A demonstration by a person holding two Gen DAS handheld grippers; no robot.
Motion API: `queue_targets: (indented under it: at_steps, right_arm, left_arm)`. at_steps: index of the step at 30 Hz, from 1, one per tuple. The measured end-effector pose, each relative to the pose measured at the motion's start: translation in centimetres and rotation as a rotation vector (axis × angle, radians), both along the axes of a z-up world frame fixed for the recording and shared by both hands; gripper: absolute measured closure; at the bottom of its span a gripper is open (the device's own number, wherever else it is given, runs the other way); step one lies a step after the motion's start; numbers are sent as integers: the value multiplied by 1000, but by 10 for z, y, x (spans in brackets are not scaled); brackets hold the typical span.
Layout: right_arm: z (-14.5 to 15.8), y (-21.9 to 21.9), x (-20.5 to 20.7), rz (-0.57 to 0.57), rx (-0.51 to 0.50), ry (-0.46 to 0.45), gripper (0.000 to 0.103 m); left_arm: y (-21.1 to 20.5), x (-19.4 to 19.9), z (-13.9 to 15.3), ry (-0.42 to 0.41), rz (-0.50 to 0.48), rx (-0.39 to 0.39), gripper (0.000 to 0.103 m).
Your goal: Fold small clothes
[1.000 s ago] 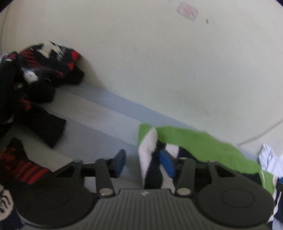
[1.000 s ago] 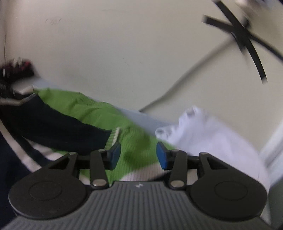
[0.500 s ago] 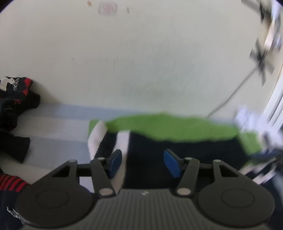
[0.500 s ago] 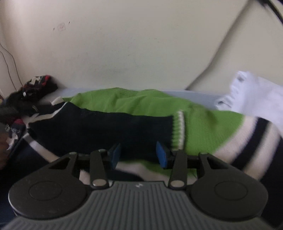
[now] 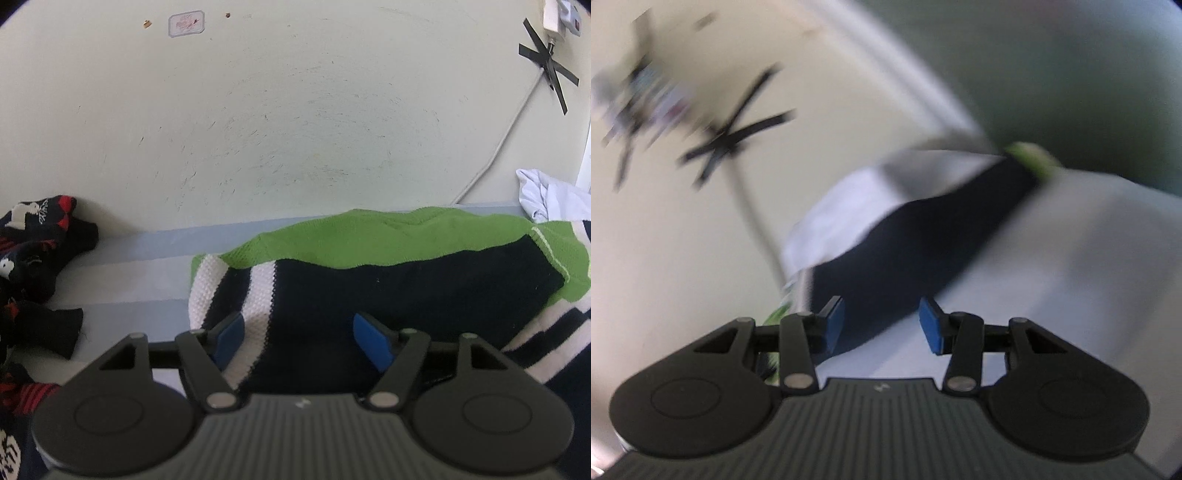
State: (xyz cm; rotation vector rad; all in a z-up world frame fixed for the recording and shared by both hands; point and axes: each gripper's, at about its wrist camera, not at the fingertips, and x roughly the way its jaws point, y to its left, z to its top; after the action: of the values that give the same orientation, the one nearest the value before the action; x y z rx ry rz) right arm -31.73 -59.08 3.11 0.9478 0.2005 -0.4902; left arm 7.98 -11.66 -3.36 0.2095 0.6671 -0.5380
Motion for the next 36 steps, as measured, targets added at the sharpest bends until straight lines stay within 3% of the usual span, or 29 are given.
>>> queue_targets:
  at_steps: [4, 7, 9, 11, 14, 16, 19, 23, 26, 29, 32, 34, 36]
  right_arm:
    - [-15, -24, 9, -126, 100, 15, 57]
    - [-19, -38, 13, -178, 125, -38, 59]
    - [-19, -49, 21, -191, 106, -34, 66]
    - [-21, -58, 29, -213, 99, -9, 95]
    - [-15, -55, 19, -232, 94, -27, 95]
    - [8, -35, 20, -208, -23, -53, 95]
    - [63, 7, 42, -87, -231, -96, 95]
    - [133, 86, 110, 169, -476, -157, 95]
    - [154, 153, 174, 390, -589, -190, 95]
    - [140, 221, 238, 604, -628, -165, 94]
    - [92, 268, 291, 844, -630, -14, 86]
    - [65, 267, 297, 884, -599, 61, 86]
    - [56, 239, 283, 826, -567, 38, 84]
  left_arm:
    - [-2, 0, -1, -1, -3, 3, 31]
    - [-2, 1, -2, 2, -9, 1, 22]
    - [-1, 1, -1, 6, -10, -2, 22]
    - [-1, 2, -2, 6, -8, -9, 22]
    - [6, 2, 2, -7, 6, -53, 19]
    - [16, 5, 9, 0, 19, -125, 13]
    - [38, 14, 22, 39, 42, -269, 12]
    - [72, 23, 35, 53, 96, -420, 10]
    - [90, 31, 36, 61, 145, -481, 10]
    - [100, 42, 31, 107, 166, -520, 10]
    - [96, 46, 26, 120, 162, -496, 10]
    - [88, 47, 23, 117, 143, -472, 10]
    - [83, 46, 20, 124, 122, -452, 10]
